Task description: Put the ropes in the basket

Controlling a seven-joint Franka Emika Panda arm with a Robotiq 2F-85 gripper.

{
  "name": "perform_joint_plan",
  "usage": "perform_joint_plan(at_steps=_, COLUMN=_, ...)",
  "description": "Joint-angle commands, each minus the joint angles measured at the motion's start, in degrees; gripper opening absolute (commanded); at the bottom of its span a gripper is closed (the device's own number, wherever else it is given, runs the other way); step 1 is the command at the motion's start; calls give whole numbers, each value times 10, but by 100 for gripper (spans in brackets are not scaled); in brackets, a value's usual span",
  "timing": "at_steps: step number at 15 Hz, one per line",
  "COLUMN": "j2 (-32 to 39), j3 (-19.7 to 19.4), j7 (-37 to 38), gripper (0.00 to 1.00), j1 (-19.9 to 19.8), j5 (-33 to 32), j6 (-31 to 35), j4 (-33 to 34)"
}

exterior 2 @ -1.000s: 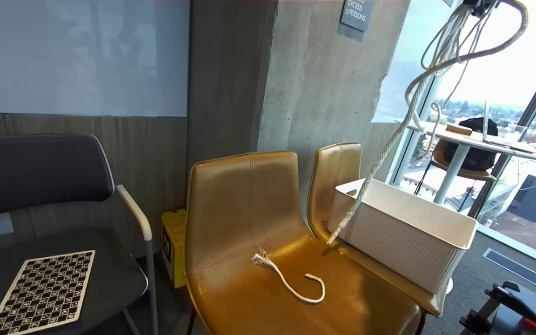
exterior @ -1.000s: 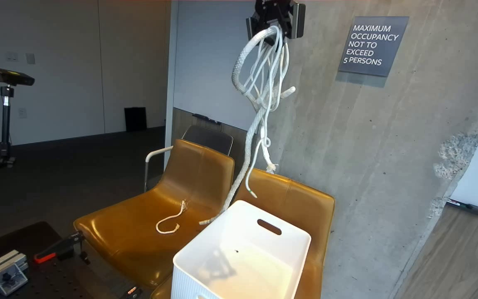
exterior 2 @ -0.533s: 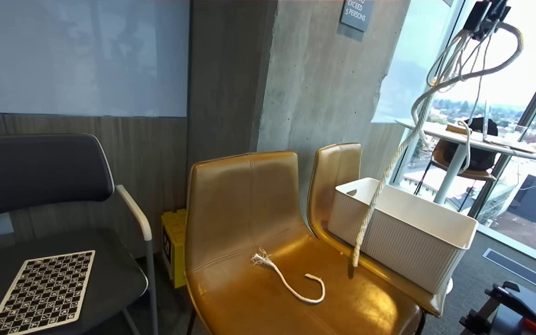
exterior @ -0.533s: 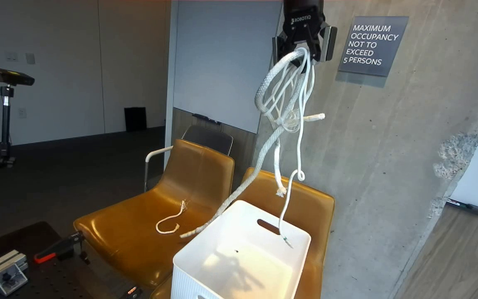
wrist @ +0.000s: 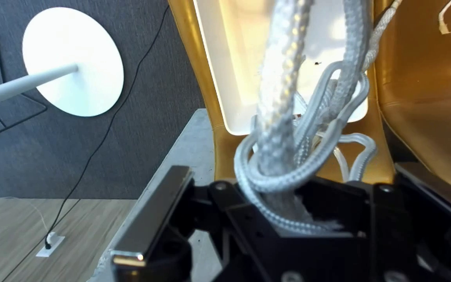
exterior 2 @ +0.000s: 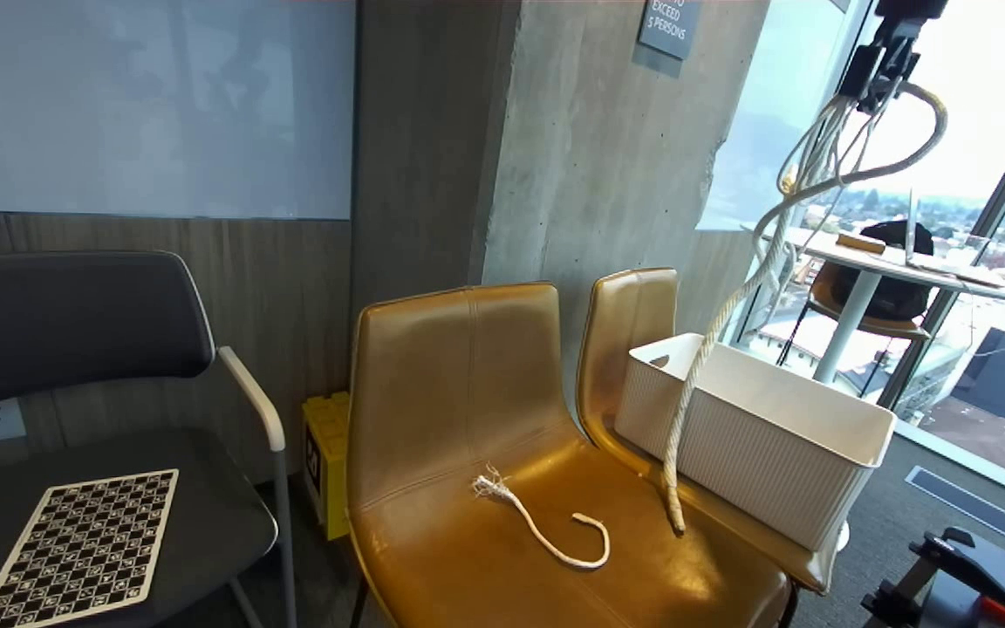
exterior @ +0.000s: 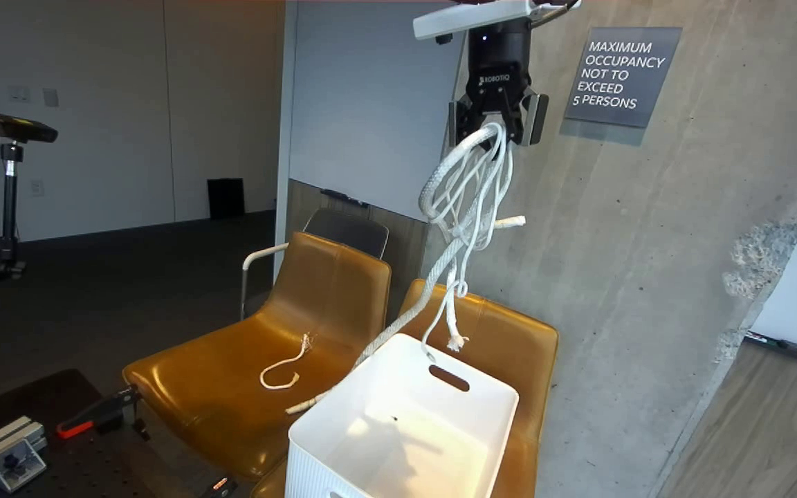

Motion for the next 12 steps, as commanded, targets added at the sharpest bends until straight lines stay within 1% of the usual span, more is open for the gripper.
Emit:
perform_joint_plan(at_steps=1, j2=34, j3=2, j7=-9, gripper=0, j1=-9, j5=10, j6=3, j4=-3)
perform_joint_plan(at_steps=6, j2=88, j3=1, j7=-9, gripper=0, j1=-22, j5=12, j6=3, j4=-4)
perform_joint_plan(at_steps=11, j2=119, j3=3, j7=-6, gripper=0, j1=-30, j5=11, j6=-2, j4=1)
perform_joint_plan(at_steps=12, j2=122, j3=3, j7=-6, gripper=25, j1=-29, j5=10, j6=-3, j4=1)
